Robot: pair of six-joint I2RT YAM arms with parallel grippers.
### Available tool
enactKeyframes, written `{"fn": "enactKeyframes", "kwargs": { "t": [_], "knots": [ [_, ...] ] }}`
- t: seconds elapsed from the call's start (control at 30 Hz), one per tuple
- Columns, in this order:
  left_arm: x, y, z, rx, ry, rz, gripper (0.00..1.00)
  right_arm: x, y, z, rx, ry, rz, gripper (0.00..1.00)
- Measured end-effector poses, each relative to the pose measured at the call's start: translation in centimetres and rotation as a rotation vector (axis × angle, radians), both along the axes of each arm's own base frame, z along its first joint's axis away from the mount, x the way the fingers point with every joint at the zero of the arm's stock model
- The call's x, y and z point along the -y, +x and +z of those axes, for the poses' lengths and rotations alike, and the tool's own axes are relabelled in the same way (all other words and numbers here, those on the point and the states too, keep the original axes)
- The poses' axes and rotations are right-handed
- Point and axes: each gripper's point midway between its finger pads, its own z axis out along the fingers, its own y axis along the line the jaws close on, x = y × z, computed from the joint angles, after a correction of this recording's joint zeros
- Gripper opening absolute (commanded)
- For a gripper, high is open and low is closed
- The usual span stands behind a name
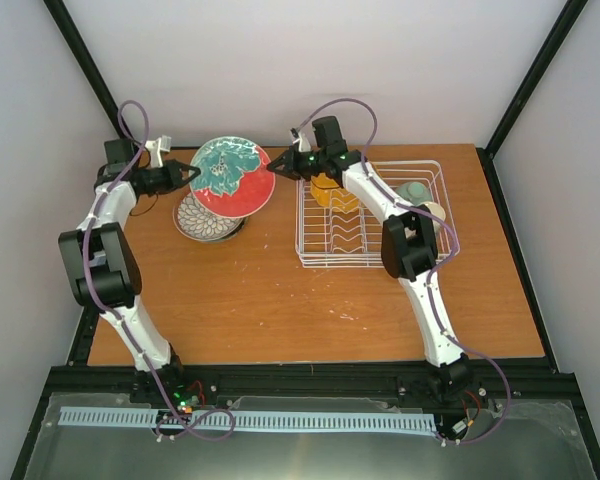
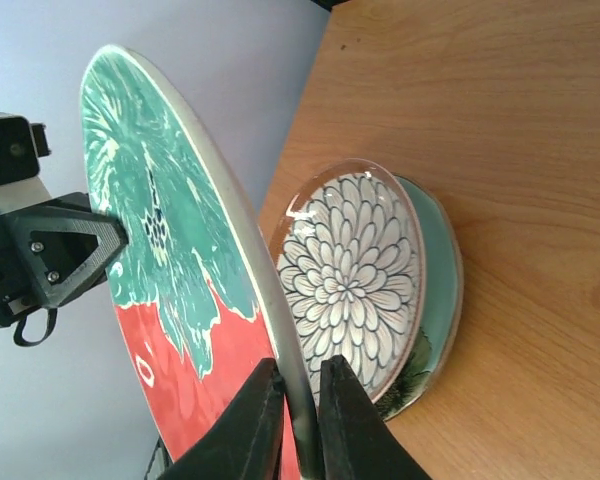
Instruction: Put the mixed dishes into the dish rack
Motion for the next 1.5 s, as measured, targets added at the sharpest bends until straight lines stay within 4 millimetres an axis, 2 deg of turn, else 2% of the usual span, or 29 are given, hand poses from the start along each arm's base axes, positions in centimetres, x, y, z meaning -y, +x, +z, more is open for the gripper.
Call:
{"fn": "enactKeyframes", "kwargs": {
  "t": [0.13, 0.2, 0.3, 0.33, 0.43, 0.47, 0.7, 0.77, 0.87, 0.97, 1.17, 1.5],
  "knots": [
    [0.5, -0.6, 3.0, 0.076, 0.047, 0.0, 0.01, -0.1, -0.5, 1.8, 0.018, 0.028, 0.022, 0.21],
    [2.0, -1.2, 4.4, 0.111, 0.051, -0.036, 0.01, -0.6, -1.5, 2.7, 0.022, 0.051, 0.066, 0.24],
    [3.1, -1.7, 5.8, 0.148, 0.056, -0.062, 0.0, -0.9, -2.6, 3.9, 0.02, 0.092, 0.126, 0.25],
    [3.4, -1.9, 6.2, 0.158, 0.052, -0.071, 0.01, -1.0, -2.9, 4.3, 0.025, 0.106, 0.146, 0.22],
    [3.8, -2.1, 6.8, 0.164, 0.028, -0.092, 0.01, -1.4, -3.9, 5.3, 0.041, 0.143, 0.203, 0.05],
    [3.8, -2.2, 6.9, 0.154, 0.015, -0.088, 0.01, -1.4, -4.1, 5.6, 0.054, 0.156, 0.224, 0.03],
    [3.9, -2.4, 8.1, 0.164, -0.019, -0.11, 0.02, -1.0, -5.6, 6.8, 0.08, 0.201, 0.299, 0.03],
    [4.0, -2.6, 8.3, 0.165, -0.026, -0.124, 0.1, -0.7, -6.1, 7.4, 0.098, 0.192, 0.297, 0.03],
    [4.6, -2.9, 9.1, 0.187, -0.033, -0.154, 0.17, -0.1, -6.9, 8.7, 0.134, 0.17, 0.282, 0.03],
    [7.1, -3.7, 10.1, 0.222, -0.047, -0.234, 0.26, -0.1, -8.5, 10.4, 0.184, 0.146, 0.279, 0.03],
    [8.3, -4.5, 11.7, 0.276, -0.059, -0.289, 0.29, 0.9, -9.6, 12.5, 0.297, 0.081, 0.245, 0.03],
    [9.0, -4.3, 11.5, 0.276, -0.036, -0.285, 0.3, 1.9, -9.2, 12.3, 0.452, -0.021, 0.227, 0.03]
  ]
}}
